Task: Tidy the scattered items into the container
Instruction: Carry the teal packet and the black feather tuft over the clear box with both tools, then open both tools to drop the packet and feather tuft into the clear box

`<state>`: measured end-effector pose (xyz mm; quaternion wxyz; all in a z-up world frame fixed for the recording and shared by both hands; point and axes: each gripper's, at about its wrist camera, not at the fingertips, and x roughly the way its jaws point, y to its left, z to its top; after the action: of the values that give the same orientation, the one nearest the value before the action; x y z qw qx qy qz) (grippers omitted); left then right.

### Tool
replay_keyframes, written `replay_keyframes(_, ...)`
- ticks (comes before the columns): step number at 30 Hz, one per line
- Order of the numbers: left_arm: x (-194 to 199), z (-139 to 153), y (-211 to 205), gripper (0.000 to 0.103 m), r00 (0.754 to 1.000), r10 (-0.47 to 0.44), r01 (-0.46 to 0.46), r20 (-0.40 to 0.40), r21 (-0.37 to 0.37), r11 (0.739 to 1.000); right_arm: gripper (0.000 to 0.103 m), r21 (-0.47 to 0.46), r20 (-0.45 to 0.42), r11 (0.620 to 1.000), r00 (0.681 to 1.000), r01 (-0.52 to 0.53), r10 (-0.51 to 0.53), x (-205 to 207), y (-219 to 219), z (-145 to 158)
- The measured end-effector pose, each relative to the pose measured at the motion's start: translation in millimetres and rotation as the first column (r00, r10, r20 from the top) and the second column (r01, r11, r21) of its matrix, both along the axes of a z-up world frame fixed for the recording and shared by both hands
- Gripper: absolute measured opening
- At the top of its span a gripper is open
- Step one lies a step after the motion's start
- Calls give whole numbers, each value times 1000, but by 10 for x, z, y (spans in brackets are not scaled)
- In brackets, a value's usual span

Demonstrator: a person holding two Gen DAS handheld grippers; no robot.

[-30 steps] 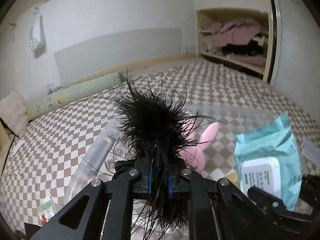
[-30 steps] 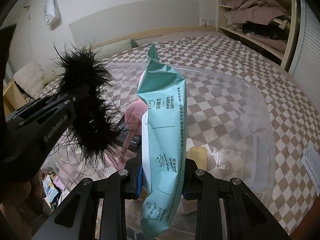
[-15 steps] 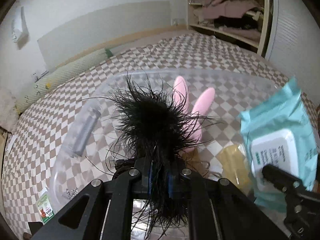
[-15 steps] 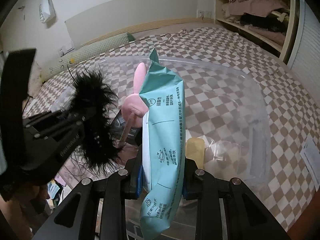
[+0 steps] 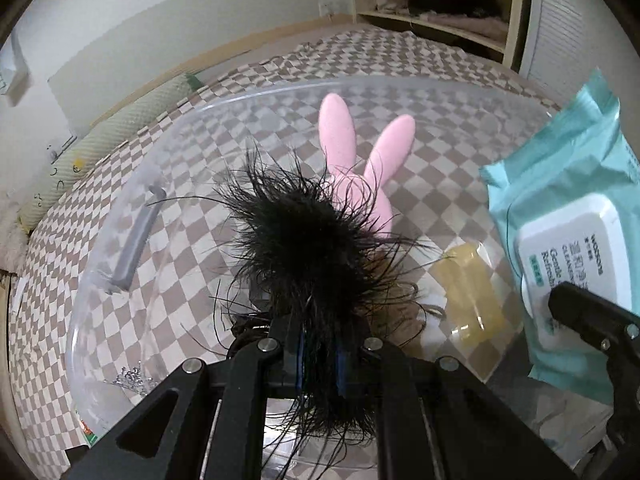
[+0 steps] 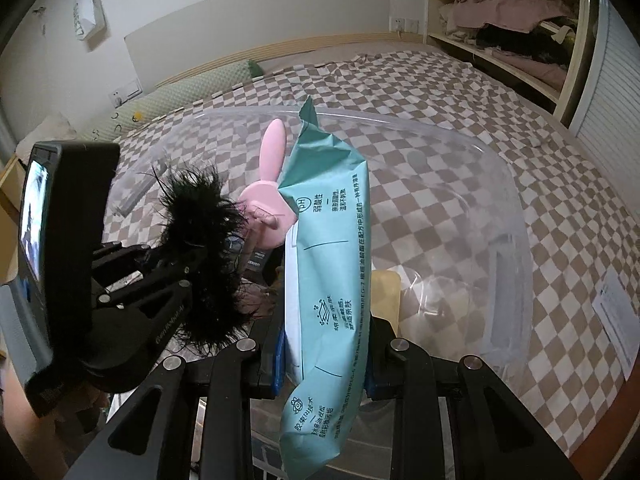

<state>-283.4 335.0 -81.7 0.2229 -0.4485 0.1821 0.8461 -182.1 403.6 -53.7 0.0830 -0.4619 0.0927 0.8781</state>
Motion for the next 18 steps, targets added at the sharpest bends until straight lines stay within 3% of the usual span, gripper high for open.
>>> replay_keyframes(11, 26, 12, 13, 15, 1000, -4, 4, -1, -34, 999, 29, 3, 14, 1000, 1000, 14, -14, -47, 6, -28)
replay_keyframes(13, 31, 33, 3, 25, 1000, 3, -3, -7, -36, 999, 29, 4, 15, 1000, 1000, 23, -23, -59, 23, -34)
replay_keyframes(15, 42, 74, -11, 51, 1000, 8, -8, -16, -22, 1000, 30, 19, 12, 999, 1000, 26, -26, -71, 28, -28)
replay_keyframes(17, 54, 114, -26, 55, 1000, 11, -11, -24, -13, 1000, 30, 38, -5, 999, 1000, 31, -31, -62, 12, 10)
replay_keyframes(18, 59, 132, -29, 55, 1000, 11, -11, -29, -12, 1000, 37, 41, -14, 998, 999, 37, -36, -57, 10, 32)
